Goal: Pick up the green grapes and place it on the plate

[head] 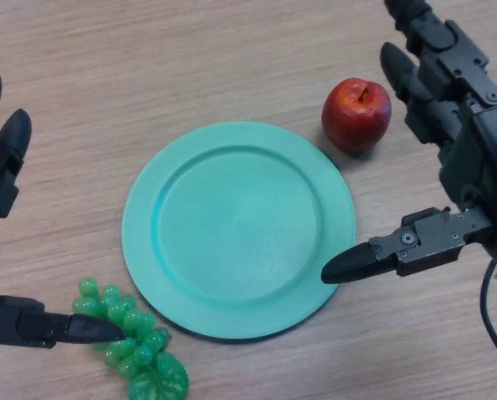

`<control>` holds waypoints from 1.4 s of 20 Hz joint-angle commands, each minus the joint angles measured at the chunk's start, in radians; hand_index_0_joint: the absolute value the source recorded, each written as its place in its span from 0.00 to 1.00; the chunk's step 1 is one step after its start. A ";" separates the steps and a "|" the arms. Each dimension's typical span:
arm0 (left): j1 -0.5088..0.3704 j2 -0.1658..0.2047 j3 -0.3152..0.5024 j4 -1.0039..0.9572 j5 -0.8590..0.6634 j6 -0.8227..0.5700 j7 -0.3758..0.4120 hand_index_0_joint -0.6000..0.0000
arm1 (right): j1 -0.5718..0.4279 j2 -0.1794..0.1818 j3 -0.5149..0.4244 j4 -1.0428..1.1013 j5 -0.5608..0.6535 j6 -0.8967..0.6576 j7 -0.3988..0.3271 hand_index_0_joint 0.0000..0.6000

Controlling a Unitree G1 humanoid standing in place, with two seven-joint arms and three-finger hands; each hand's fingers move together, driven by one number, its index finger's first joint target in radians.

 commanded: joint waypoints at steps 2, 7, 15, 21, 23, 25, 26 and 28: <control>0.008 0.020 0.014 -0.063 0.004 -0.162 0.024 1.00 | -0.018 -0.012 -0.043 -0.062 0.030 -0.152 0.008 0.00; 0.033 0.020 0.011 -0.068 -0.012 -0.174 0.023 1.00 | -0.012 -0.015 -0.035 -0.073 0.011 -0.136 0.010 0.00; 0.132 0.020 0.137 0.123 0.078 -0.443 -0.104 1.00 | -0.019 -0.006 -0.015 -0.057 -0.023 -0.140 0.023 0.00; 0.076 0.072 0.327 0.516 0.329 -0.861 -0.264 1.00 | -0.033 0.002 -0.003 -0.040 -0.029 -0.143 0.032 0.00; 0.028 0.119 0.354 0.640 0.474 -0.989 -0.198 1.00 | -0.033 0.004 -0.002 -0.040 -0.030 -0.144 0.034 0.00; -0.010 0.155 0.344 0.707 0.620 -1.050 -0.069 1.00 | -0.032 0.006 0.000 -0.038 -0.030 -0.150 0.031 0.00; -0.033 0.164 0.330 0.736 0.773 -1.083 0.064 1.00 | -0.035 0.008 -0.002 -0.040 -0.027 -0.146 0.030 0.00; -0.039 0.182 0.278 0.754 1.014 -1.086 0.269 1.00 | -0.038 0.006 -0.009 -0.045 -0.019 -0.141 0.030 0.00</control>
